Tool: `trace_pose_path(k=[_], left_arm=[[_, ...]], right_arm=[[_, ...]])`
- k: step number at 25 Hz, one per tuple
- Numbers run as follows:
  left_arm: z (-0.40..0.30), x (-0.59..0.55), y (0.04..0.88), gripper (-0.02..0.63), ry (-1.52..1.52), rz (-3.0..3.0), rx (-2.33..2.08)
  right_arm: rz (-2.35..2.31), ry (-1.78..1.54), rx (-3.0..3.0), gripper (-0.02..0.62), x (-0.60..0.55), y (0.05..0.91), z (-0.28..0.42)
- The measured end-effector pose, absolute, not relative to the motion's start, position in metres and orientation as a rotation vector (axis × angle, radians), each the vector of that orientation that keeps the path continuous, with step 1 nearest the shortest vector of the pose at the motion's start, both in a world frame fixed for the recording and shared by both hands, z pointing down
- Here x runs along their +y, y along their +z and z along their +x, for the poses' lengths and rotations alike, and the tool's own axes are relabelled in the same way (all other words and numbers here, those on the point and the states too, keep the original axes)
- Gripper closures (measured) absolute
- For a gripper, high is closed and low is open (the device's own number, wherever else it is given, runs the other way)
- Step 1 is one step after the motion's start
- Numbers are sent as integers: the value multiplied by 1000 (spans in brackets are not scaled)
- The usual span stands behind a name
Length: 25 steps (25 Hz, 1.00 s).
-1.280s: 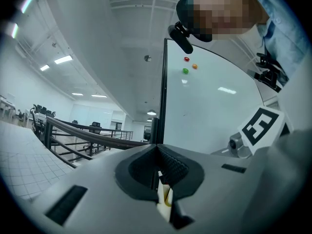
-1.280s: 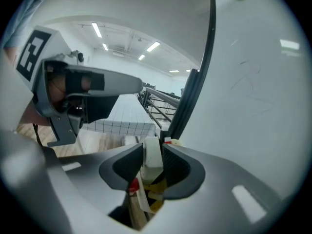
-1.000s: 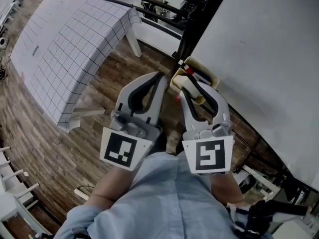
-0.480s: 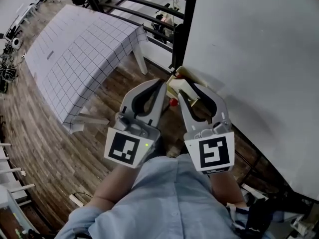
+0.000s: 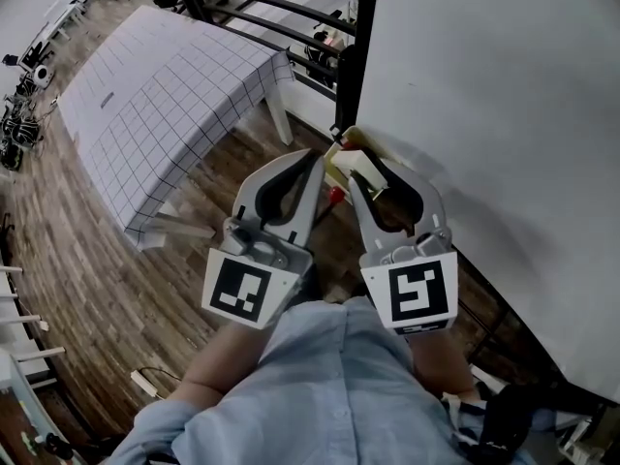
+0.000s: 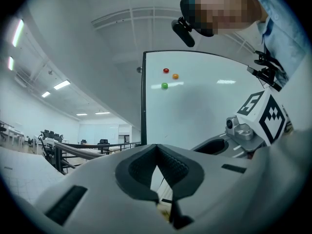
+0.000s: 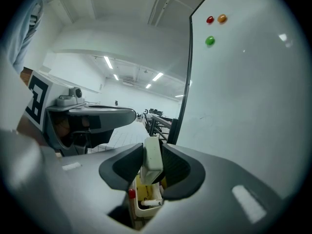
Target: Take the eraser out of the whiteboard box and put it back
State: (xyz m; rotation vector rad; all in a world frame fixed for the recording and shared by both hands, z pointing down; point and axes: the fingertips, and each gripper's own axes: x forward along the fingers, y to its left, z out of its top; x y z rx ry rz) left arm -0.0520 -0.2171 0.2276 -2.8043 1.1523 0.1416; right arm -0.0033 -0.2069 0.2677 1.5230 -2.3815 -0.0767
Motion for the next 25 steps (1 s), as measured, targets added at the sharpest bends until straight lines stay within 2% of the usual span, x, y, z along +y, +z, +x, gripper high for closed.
trace_pose_path(k=[25], left_arm=[[-63, -264, 265, 607, 141, -2939, 1129]], right_arm=[[1453, 92, -2203, 472, -244, 340, -15]])
